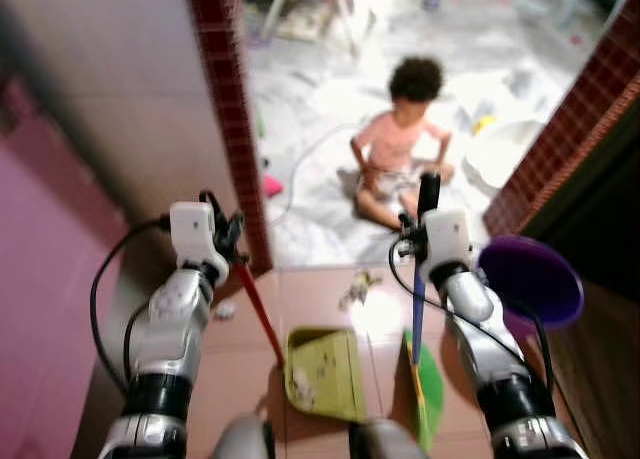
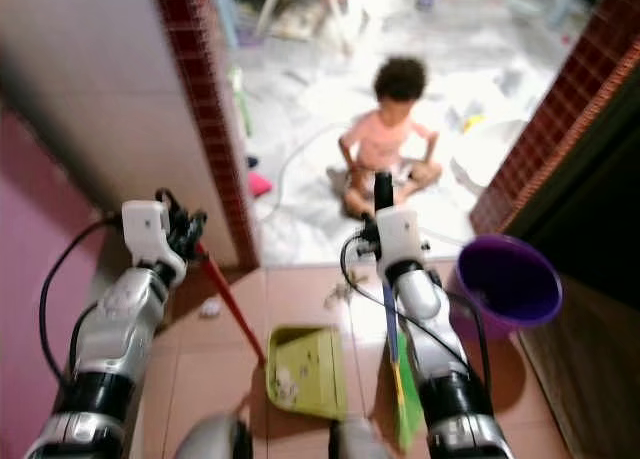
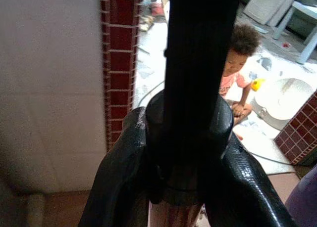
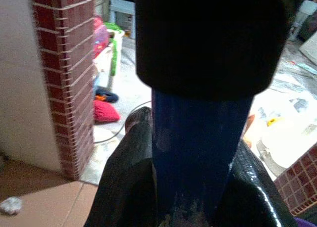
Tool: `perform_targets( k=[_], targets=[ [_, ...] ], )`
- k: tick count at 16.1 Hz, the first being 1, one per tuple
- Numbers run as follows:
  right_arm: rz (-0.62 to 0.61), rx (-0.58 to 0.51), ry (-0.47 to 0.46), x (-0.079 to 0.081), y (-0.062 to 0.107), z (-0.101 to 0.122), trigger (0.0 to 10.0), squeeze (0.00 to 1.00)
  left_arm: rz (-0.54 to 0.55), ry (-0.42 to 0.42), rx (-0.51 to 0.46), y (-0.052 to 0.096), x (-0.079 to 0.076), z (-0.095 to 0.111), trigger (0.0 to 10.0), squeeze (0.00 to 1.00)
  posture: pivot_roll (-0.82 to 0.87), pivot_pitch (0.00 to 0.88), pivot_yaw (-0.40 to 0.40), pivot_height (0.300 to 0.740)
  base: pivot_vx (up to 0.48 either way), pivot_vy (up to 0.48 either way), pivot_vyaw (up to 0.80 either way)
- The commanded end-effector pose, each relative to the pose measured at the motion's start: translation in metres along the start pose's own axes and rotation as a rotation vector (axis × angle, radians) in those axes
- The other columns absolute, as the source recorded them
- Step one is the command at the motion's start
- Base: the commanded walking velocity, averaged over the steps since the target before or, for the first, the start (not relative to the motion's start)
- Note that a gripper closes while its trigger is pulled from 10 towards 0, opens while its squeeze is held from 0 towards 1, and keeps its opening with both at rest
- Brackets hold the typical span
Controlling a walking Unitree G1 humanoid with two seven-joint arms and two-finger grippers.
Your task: Sweep floor
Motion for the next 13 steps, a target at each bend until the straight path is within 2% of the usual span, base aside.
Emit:
perform_targets(
  k=[1,11,13],
  targets=[
    [0.005,-0.021,-0.002,0.0003,-0.0025,0.0049,10.0,0.0,-0.008,-0.001,-0.036,-0.0016,-0.0003,0.0101,10.0,0.0,-0.1,0.0,0.029,0.74,-0.337,0.0,0.0],
    [-0.01,-0.019,0.004,-0.0049,-0.0052,0.0055,10.0,0.0,-0.018,0.0,-0.032,-0.0039,-0.0021,0.0113,10.0,0.0,-0.1,0.0,0.033,0.74,-0.337,0.0,0.0],
    [-0.012,-0.02,0.006,-0.005,-0.0056,0.0056,10.0,0.0,-0.02,-0.002,-0.035,-0.0039,-0.0025,0.0116,10.0,0.0,-0.1,0.0,0.032,0.74,-0.148,0.0,0.0]
  ],
)
Point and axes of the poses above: a point about 5 cm out from each wrist's last joint towards the gripper, its own y axis pointing back from the gripper into the wrist, its own z axis along the axis of the wrist's last joint, x = y × z, the point moved 1 cm from there along -y, pointing out of the wrist towards the gripper, and after that the axes turned 1 degree about -y, right-handed, at the moved point
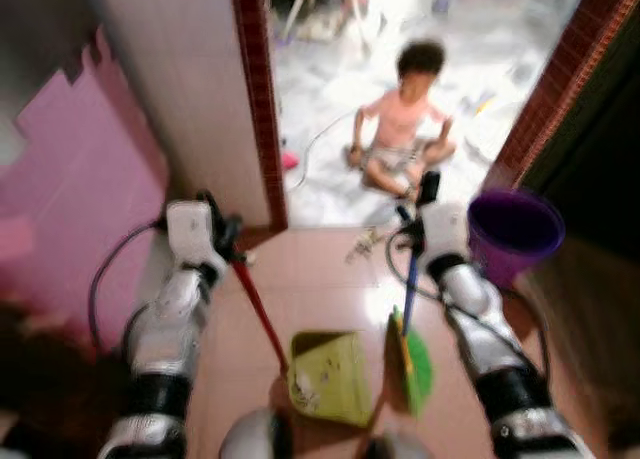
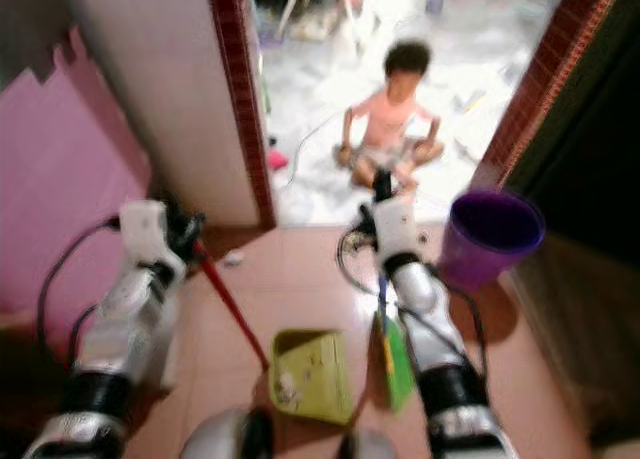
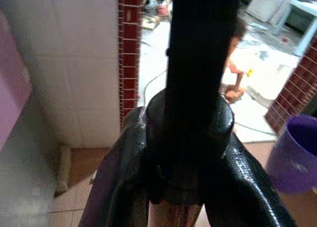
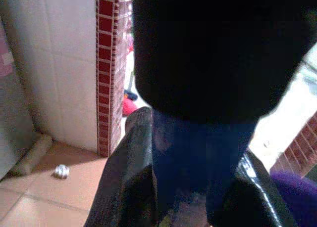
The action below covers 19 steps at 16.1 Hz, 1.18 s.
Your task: Sweep floor
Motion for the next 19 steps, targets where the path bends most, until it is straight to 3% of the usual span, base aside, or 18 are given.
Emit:
perform_targets(
  k=[1,4,13,19],
  targets=[
    [-0.01,-0.008,0.007,-0.003,-0.002,0.003,10.0,0.0,-0.017,-0.003,-0.054,-0.004,-0.002,0.015,10.0,0.0,-0.1,0.0,0.032,0.74,0.0,0.0,0.0],
    [-0.008,-0.009,0.008,-0.003,-0.002,0.004,10.0,0.0,-0.036,0.008,-0.079,-0.004,-0.002,0.017,10.0,0.0,-0.1,0.0,0.031,0.74,0.0,0.0,0.0],
    [-0.007,-0.006,0.018,-0.005,0.0,0.002,10.0,0.0,-0.08,0.035,-0.117,-0.002,-0.003,0.024,10.0,0.0,-0.11,0.0,0.031,0.74,0.027,0.0,-0.8],
    [0.0,-0.009,0.029,-0.005,0.0,0.002,10.0,0.0,-0.075,0.025,-0.129,-0.003,-0.002,0.026,10.0,0.0,-0.11,0.0,0.034,0.74,0.351,0.0,0.0]
  ],
)
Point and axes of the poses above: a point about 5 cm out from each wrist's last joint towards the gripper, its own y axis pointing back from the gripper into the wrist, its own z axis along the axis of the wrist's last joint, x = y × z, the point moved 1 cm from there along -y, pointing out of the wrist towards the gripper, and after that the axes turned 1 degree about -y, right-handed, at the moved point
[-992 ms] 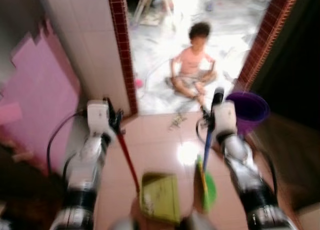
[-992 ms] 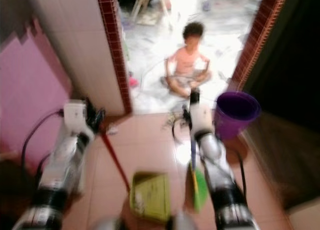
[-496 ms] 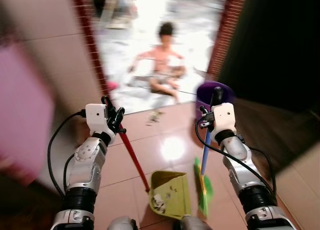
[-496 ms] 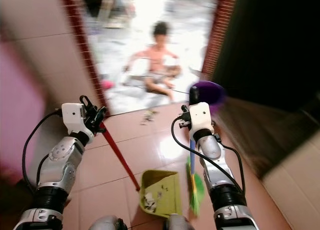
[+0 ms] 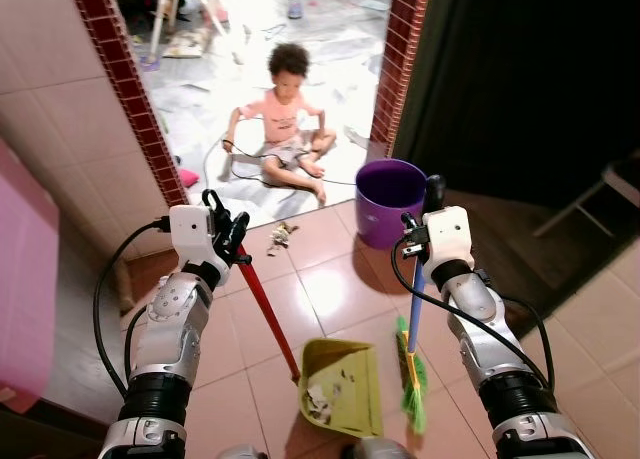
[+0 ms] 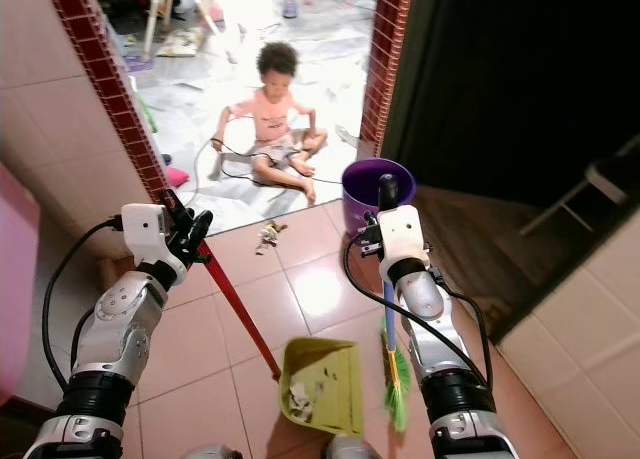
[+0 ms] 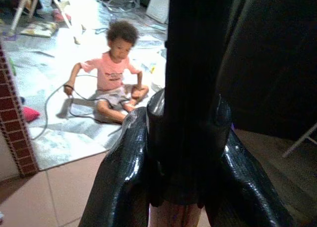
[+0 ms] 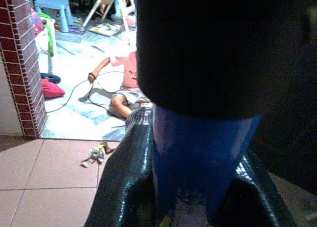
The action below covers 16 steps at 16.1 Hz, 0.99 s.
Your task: Sweep floor
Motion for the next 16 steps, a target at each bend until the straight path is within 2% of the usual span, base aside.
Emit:
perform_targets(
  k=[1,12,14,16],
  targets=[
    [0.001,-0.033,0.016,-0.002,-0.003,0.008,10.0,0.0,-0.007,-0.019,-0.09,-0.006,-0.001,0.022,10.0,0.0,-0.11,0.0,0.035,0.74,0.435,0.0,0.0],
    [0.02,-0.03,0.017,-0.001,-0.002,0.007,10.0,0.0,0.008,-0.034,-0.125,-0.012,0.005,0.033,10.0,0.0,-0.11,0.0,0.036,0.74,0.44,0.0,0.0],
    [0.019,-0.029,0.013,-0.001,-0.001,0.006,10.0,0.0,0.009,-0.035,-0.125,-0.013,0.005,0.033,10.0,0.0,-0.12,0.0,0.038,0.74,0.437,0.0,-0.8],
    [0.022,-0.026,0.016,-0.001,-0.001,0.005,10.0,0.0,0.012,-0.034,-0.13,-0.014,0.006,0.034,10.0,0.0,-0.12,0.0,0.038,0.74,0.426,0.0,-0.26]
  ],
)
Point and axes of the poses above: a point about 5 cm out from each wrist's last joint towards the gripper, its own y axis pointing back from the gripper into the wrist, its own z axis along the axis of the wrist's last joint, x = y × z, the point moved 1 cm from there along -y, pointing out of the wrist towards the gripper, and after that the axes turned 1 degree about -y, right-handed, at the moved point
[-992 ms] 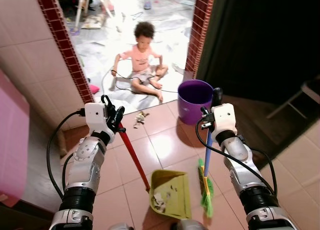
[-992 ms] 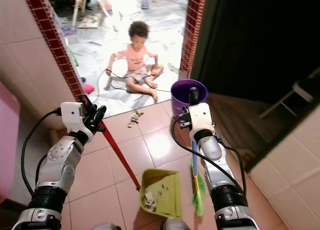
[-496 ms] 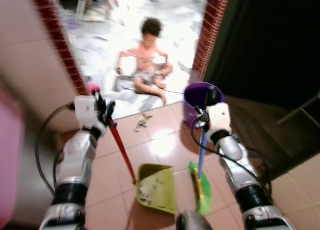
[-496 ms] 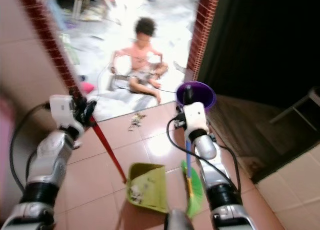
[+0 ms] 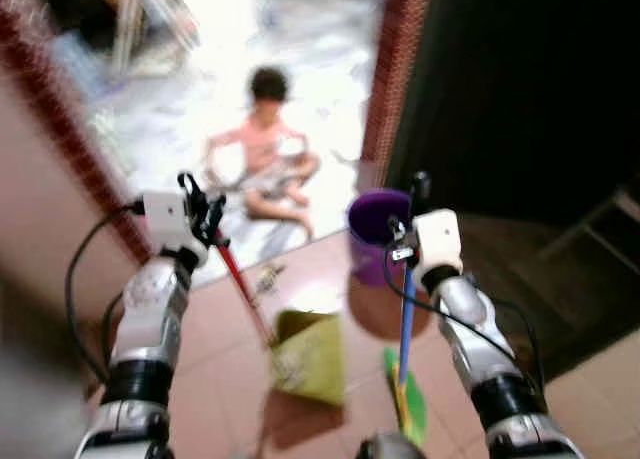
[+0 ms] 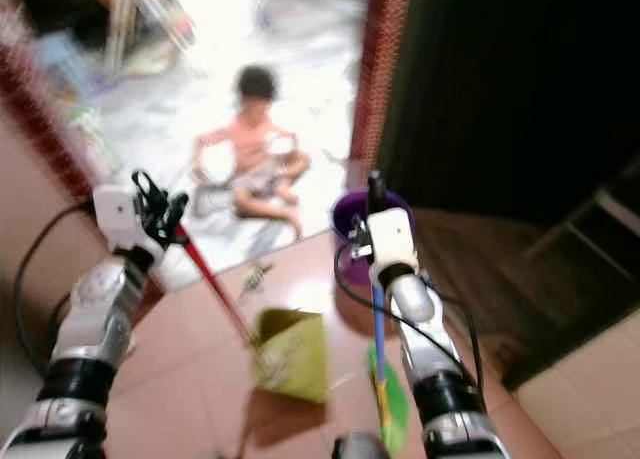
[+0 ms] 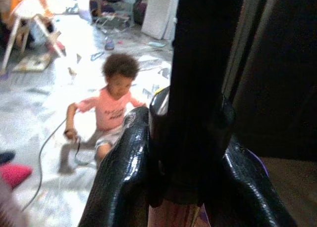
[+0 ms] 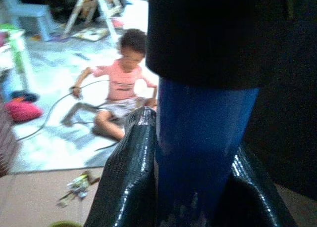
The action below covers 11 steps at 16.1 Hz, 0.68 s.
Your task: Sweep floor
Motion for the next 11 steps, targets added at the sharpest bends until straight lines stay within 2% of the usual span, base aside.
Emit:
perform_targets(
  k=[1,3,6,10,11],
  targets=[
    [-0.004,-0.019,0.052,-0.006,-0.001,0.006,10.0,0.0,-0.024,0.039,-0.063,-0.006,-0.008,0.013,10.0,0.0,-0.12,0.0,0.038,0.74,0.405,0.255,0.0],
    [0.003,-0.001,0.058,-0.005,0.001,0.001,10.0,0.0,-0.013,0.036,-0.078,-0.006,-0.004,0.017,10.0,0.0,-0.11,0.0,0.036,0.74,0.382,0.277,0.0],
    [0.011,0.004,0.056,-0.004,0.002,0.0,10.0,0.0,0.012,0.021,-0.091,-0.007,0.004,0.022,10.0,0.0,-0.11,0.0,0.036,0.74,0.326,0.0,0.0],
    [0.013,0.007,0.058,-0.004,0.003,-0.001,10.0,0.0,0.042,0.018,-0.088,-0.006,0.01,0.025,10.0,0.0,-0.11,0.0,0.037,0.74,0.0,0.0,0.0],
    [0.012,0.008,0.058,-0.004,0.003,-0.001,10.0,0.0,0.036,0.021,-0.092,-0.006,0.009,0.025,10.0,0.0,-0.11,0.0,0.037,0.74,0.0,0.465,0.0]
  ],
)
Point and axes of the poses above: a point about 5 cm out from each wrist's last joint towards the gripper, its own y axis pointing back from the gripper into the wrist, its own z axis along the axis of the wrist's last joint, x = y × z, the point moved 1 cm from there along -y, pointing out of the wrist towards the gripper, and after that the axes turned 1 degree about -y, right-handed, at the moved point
